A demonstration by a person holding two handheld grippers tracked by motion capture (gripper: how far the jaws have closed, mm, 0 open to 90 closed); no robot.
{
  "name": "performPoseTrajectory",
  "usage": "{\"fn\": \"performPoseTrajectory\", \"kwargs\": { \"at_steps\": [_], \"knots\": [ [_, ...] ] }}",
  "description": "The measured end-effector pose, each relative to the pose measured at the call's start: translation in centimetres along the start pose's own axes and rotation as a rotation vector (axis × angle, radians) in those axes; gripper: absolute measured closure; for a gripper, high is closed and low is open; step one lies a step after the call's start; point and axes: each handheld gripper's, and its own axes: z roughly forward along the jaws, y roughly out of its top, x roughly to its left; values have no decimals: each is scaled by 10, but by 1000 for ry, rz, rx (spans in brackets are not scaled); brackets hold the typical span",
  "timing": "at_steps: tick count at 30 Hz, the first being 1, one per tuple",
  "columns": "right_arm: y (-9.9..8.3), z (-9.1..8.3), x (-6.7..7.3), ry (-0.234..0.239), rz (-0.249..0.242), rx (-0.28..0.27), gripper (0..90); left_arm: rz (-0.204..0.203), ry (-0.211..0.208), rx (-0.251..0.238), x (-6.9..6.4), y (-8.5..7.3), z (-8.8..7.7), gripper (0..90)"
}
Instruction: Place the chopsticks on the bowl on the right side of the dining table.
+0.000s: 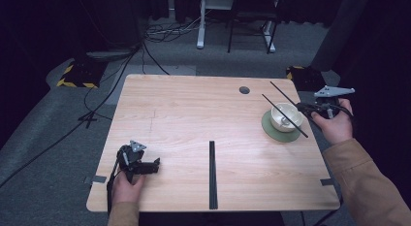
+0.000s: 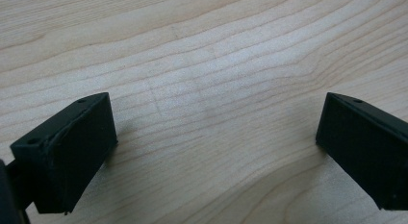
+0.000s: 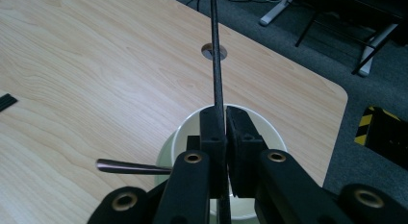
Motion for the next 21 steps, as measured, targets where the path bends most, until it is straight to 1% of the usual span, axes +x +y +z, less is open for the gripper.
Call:
{"fn": "performPoseTrajectory", "kwargs": {
  "at_steps": [4, 6, 9, 11, 12, 15, 21],
  "knots": [
    [-4, 9, -9, -18, 15, 15, 870, 0, 0, 0, 0, 0, 0, 7],
    [-7, 14, -11, -23, 21, 33, 870, 0, 0, 1, 0, 0, 0, 7],
    [-11, 22, -14, -25, 28, 53, 870, 0, 1, 0, 0, 0, 0, 7],
    [-14, 28, -14, -21, 42, 64, 870, 0, 1, 0, 0, 0, 0, 7],
    [-15, 31, -15, -20, 39, 70, 870, 0, 0, 0, 0, 0, 0, 7],
    [-19, 38, -16, -27, 49, 86, 870, -1, 0, 0, 0, 0, 0, 6],
    [-26, 50, -16, -38, 48, 111, 870, -1, 0, 0, 0, 0, 0, 7]
  ]
}}
